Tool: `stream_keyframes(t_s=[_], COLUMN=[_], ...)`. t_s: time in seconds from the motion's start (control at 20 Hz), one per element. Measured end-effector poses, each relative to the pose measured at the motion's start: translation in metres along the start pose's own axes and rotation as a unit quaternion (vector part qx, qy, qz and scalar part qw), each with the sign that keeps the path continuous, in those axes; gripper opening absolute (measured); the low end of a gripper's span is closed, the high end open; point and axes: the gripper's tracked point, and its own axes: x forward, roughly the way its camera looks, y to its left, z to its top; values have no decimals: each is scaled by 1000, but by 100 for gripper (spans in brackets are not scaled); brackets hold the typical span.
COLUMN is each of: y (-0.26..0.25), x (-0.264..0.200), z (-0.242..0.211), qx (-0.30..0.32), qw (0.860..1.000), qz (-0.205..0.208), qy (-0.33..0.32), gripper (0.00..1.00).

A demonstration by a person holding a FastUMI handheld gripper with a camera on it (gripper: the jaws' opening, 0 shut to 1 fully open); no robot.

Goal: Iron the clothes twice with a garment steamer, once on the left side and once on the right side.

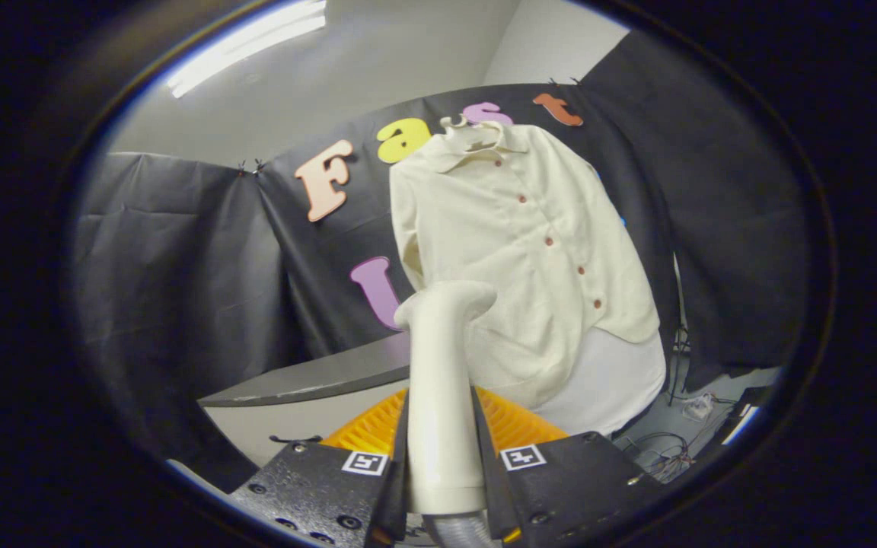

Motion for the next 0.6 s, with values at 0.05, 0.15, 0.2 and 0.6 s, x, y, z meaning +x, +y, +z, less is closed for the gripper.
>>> stream_keyframes(t_s=[0.05, 0.15, 0.2, 0.6], y=[17, 52, 67, 160], x=[-4, -12, -17, -60], z=[6, 12, 17, 51], qx=[-11, -42, -56, -101], qw=[1000, 999, 998, 992], qz=[10, 29, 35, 63], qy=[-3, -4, -6, -42], gripper=[39, 40, 40, 39])
